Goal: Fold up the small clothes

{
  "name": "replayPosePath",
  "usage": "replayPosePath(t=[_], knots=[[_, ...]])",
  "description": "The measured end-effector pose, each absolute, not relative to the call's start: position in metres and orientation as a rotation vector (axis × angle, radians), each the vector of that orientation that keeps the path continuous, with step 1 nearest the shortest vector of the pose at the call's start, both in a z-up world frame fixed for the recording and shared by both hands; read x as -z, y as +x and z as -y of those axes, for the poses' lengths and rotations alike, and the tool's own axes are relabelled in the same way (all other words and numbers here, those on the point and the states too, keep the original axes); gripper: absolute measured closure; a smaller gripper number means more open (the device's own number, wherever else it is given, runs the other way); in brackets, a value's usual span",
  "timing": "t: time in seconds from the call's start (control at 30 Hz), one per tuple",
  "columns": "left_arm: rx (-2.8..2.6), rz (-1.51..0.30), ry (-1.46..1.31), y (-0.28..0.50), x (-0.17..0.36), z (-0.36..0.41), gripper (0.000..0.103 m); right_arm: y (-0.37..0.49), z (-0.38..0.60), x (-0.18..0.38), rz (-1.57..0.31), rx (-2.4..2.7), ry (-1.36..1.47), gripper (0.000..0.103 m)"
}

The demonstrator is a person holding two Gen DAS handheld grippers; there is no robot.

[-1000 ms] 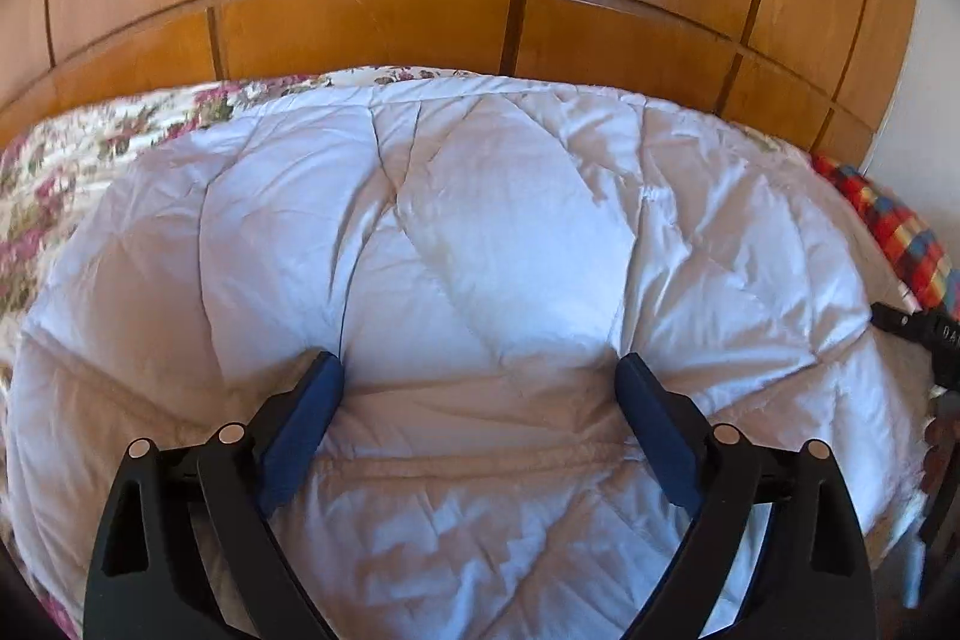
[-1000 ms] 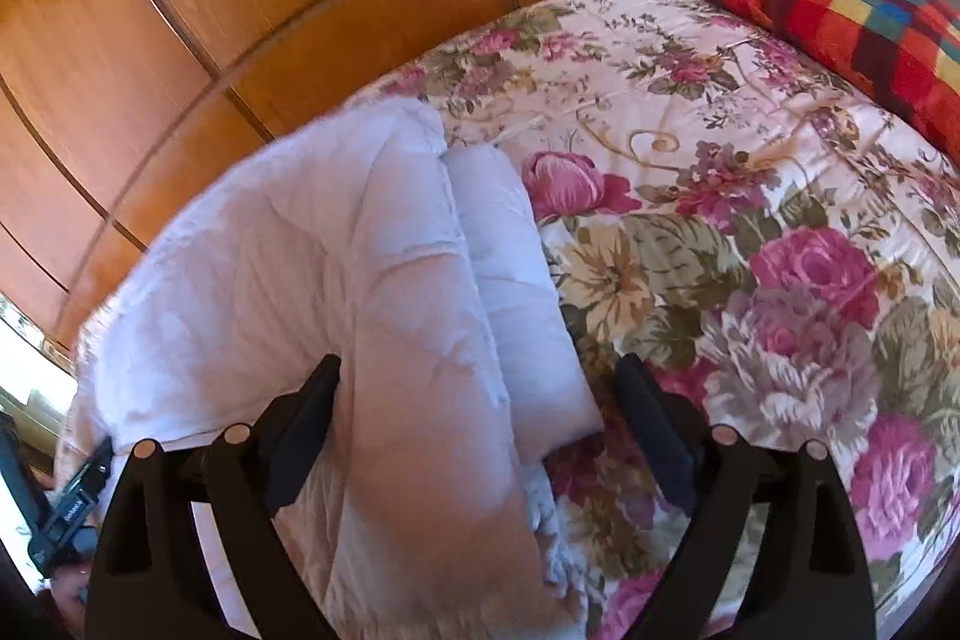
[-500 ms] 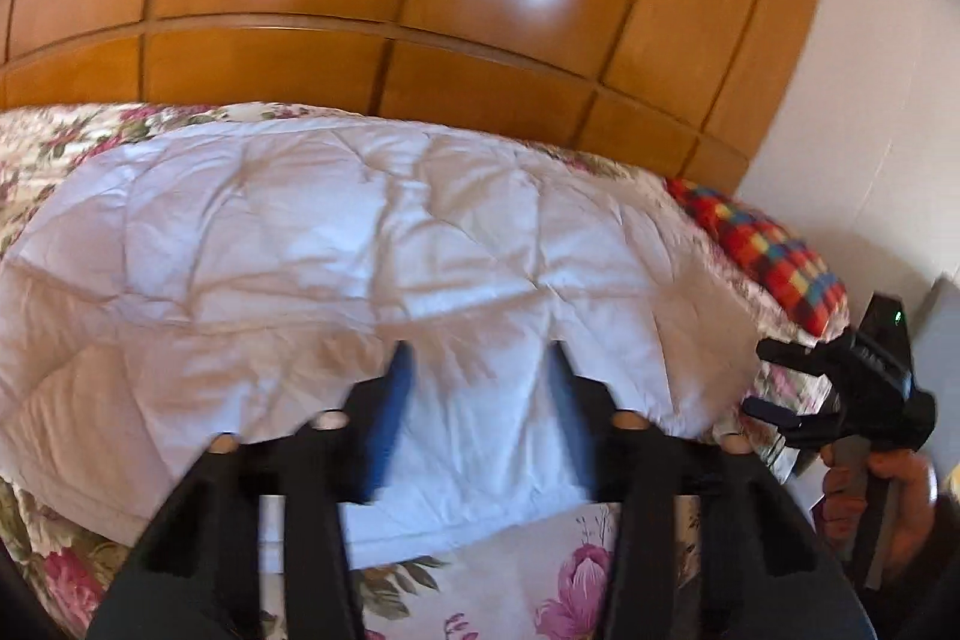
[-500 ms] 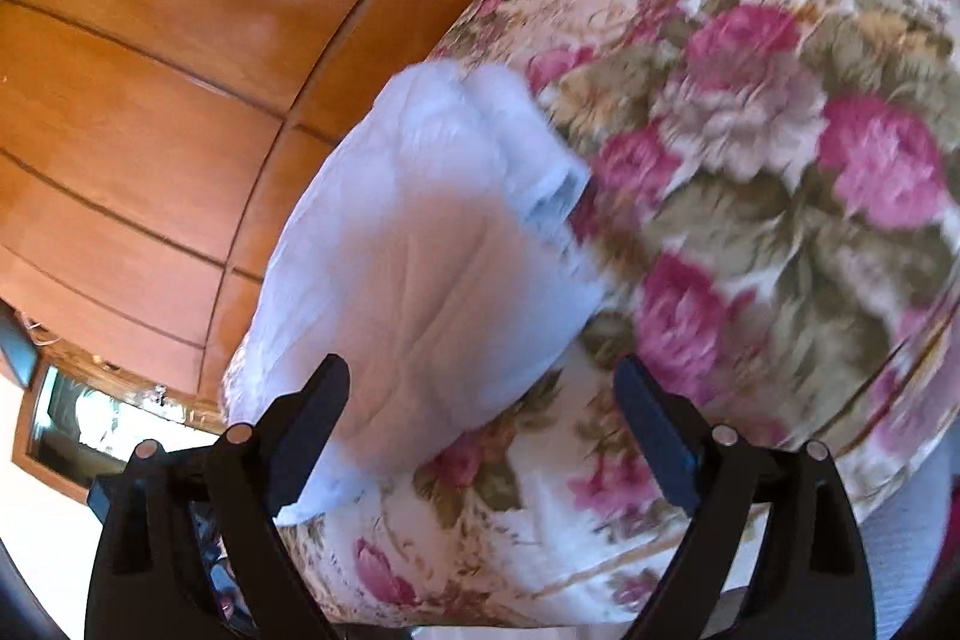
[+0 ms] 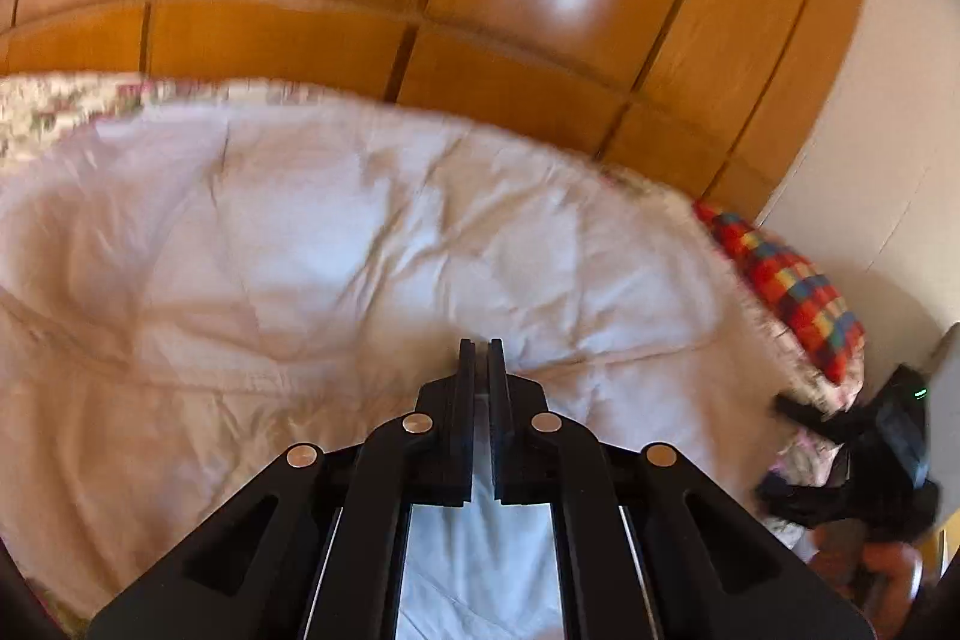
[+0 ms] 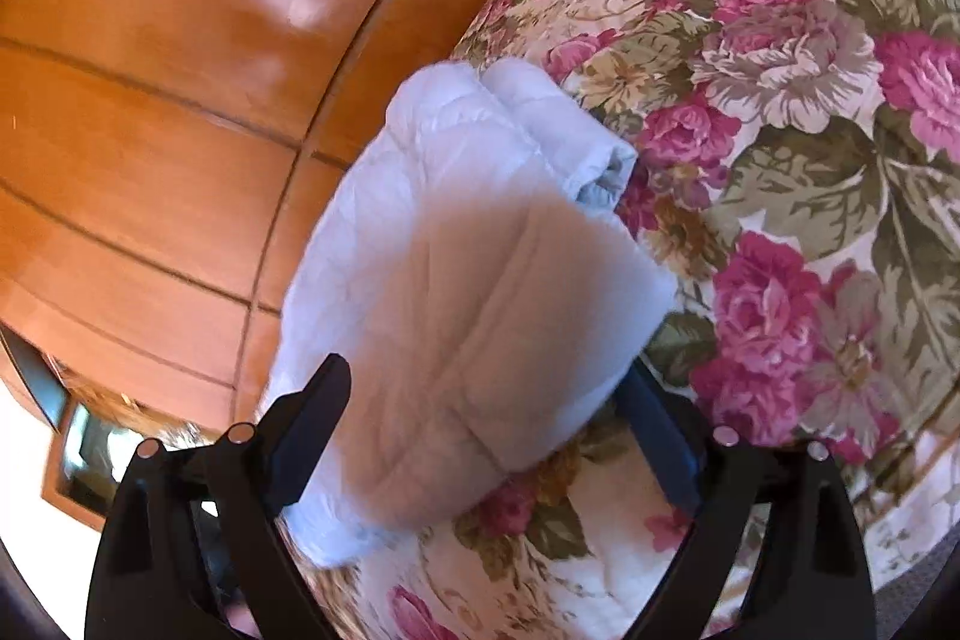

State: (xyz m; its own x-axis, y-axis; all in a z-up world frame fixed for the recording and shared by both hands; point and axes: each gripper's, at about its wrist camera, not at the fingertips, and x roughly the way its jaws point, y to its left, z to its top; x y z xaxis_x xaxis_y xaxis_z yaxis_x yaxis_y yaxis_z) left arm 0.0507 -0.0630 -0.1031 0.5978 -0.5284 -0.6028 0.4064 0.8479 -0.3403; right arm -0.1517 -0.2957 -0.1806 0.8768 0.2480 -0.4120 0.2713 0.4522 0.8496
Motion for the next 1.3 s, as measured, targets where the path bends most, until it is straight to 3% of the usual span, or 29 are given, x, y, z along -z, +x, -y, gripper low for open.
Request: replayPosePath(t=[0.2, 0.3, 0.37, 0.47, 0.53, 0.8, 1.0, 1.3], knots=[[0.561, -0.795, -0.220, 0.060, 0.136, 0.060, 0.101, -0.141, 0.302, 0.181, -0.483, 0.047, 1.148, 0.024], [0.560, -0.796, -0.220, 0.060, 0.137, 0.061, 0.101, -0.130, 0.303, 0.183, -0.469, 0.046, 1.170, 0.040], [0.560, -0.793, -0.215, 0.059, 0.138, 0.062, 0.101, -0.121, 0.304, 0.187, -0.454, 0.012, 1.202, 0.058], [0.559, -0.795, -0.211, 0.060, 0.137, 0.065, 0.101, -0.116, 0.309, 0.189, -0.422, -0.036, 1.260, 0.077], [0.564, -0.804, -0.216, 0.061, 0.135, 0.065, 0.101, -0.121, 0.314, 0.181, -0.391, -0.052, 1.254, 0.082], [0.638, -0.765, -0.247, 0.033, 0.098, 0.042, 0.101, -0.165, 0.362, 0.133, -0.282, 0.047, 1.161, 0.085], [0.503, -0.685, -0.232, 0.014, 0.076, -0.016, 0.101, -0.186, 0.394, 0.098, -0.342, 0.235, 1.000, 0.085], [0.512, -0.774, -0.216, 0.025, 0.109, -0.019, 0.101, -0.167, 0.311, 0.017, -0.335, 0.285, 0.580, 0.085]])
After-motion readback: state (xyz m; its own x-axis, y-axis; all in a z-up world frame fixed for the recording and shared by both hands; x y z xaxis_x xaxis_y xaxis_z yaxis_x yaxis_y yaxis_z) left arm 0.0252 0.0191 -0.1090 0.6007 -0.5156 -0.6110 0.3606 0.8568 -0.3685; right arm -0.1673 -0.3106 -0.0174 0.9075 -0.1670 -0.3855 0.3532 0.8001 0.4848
